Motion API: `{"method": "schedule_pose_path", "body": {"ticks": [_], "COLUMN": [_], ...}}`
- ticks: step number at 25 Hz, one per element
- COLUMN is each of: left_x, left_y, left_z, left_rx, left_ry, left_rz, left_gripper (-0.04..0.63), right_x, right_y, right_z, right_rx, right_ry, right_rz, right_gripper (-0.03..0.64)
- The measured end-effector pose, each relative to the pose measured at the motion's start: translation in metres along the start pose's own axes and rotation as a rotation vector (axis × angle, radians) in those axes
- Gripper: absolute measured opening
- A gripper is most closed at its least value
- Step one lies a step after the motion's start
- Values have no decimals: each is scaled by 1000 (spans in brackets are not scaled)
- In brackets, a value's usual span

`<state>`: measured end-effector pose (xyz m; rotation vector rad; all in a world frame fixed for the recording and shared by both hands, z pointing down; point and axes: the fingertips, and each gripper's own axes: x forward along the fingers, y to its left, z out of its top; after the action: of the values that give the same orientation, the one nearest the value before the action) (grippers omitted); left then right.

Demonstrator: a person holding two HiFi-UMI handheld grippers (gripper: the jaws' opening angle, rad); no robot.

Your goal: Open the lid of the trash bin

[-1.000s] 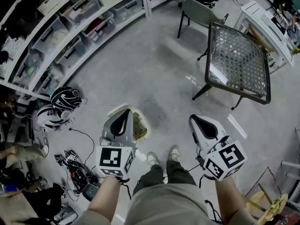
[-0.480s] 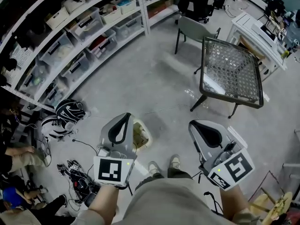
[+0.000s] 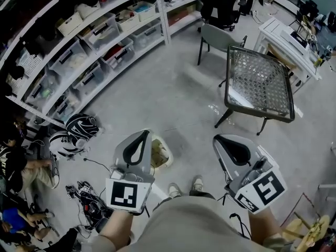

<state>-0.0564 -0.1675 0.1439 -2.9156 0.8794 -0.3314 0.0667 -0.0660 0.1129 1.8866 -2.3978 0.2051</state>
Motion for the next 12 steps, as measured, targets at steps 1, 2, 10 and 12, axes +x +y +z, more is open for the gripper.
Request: {"method": "schedule_pose_path", "body": {"ticks": [1, 2, 10, 12], "left_x": [-2, -3, -11, -12], "left_y": [0, 2, 7, 7], "left_z": [1, 2, 2, 2], "left_rx": [1, 0, -7, -6], "left_ry": [-1, 0, 6, 3], "left_rz": [-1, -2, 4, 5], "left_gripper": [2, 2, 2, 2], "right_x": [0, 1, 4, 3], "right_y": [2, 4, 11, 11], "right_z": [2, 5, 8, 7], "right_rx": [-25, -42, -37, -34], "right_ry": [3, 4, 5, 6], "right_rz": [-5, -8, 1, 1], "right_gripper": [3, 3, 3, 3]}}
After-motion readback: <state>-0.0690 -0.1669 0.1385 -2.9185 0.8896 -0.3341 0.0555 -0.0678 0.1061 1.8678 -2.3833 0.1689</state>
